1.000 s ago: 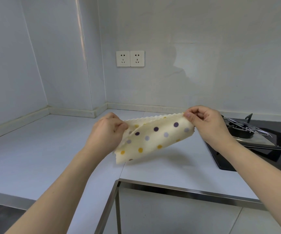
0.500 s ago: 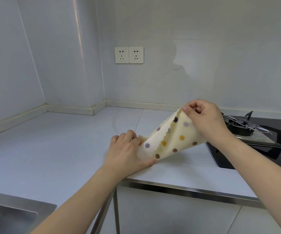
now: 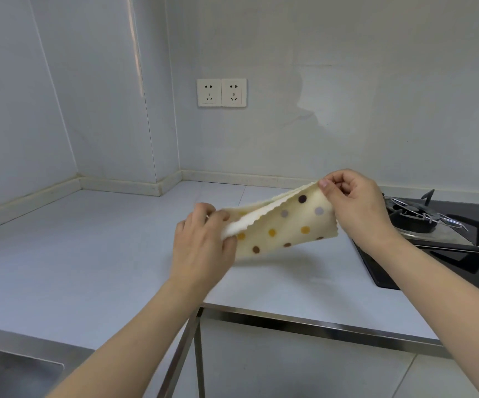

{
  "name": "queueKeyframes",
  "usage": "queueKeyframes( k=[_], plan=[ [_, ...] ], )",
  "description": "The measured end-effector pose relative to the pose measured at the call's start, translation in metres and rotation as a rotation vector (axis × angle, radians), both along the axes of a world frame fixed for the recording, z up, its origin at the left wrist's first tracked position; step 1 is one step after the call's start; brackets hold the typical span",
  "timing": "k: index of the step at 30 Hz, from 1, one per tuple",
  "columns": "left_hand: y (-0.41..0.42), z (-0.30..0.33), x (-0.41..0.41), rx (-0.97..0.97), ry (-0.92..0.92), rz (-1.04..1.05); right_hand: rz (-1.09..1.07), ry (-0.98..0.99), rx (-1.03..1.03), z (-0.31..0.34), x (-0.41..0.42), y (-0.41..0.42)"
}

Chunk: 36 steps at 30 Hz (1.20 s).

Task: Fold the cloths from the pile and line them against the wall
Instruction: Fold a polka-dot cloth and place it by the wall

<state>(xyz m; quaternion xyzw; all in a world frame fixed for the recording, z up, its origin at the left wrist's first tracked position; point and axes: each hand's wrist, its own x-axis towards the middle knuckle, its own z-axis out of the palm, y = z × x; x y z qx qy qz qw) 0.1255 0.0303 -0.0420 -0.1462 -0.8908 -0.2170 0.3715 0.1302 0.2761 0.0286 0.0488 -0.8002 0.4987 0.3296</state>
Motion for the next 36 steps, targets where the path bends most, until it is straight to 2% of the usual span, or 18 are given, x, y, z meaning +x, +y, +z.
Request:
queueKeyframes(
  k=[2, 6, 15, 21, 28, 33, 36],
  plan=[
    [-0.008, 0.007, -0.004, 0.079, 0.015, -0.064, -0.015, 0.013, 0.016, -0.003, -0.001, 0.005],
    [-0.014, 0.022, -0.005, 0.068, 0.013, -0.158, -0.073, 0.024, 0.131, -0.008, -0.001, 0.011],
    [-0.016, 0.049, 0.01, 0.213, -0.119, -0.286, -0.088, 0.008, 0.136, -0.01, -0.002, 0.019],
    [-0.021, 0.05, 0.002, 0.186, -0.299, -0.307, -0.104, 0.006, 0.101, -0.008, -0.004, 0.02],
    [-0.019, 0.055, 0.003, 0.294, -0.312, -0.166, -0.084, -0.031, 0.162, -0.014, -0.005, 0.014],
    [-0.023, 0.063, 0.008, 0.418, -0.362, -0.166, -0.082, -0.016, 0.148, -0.014, -0.005, 0.01],
    [-0.027, 0.063, 0.009, 0.429, -0.395, -0.165, -0.075, 0.015, 0.143, -0.013, -0.003, 0.008]
  ],
)
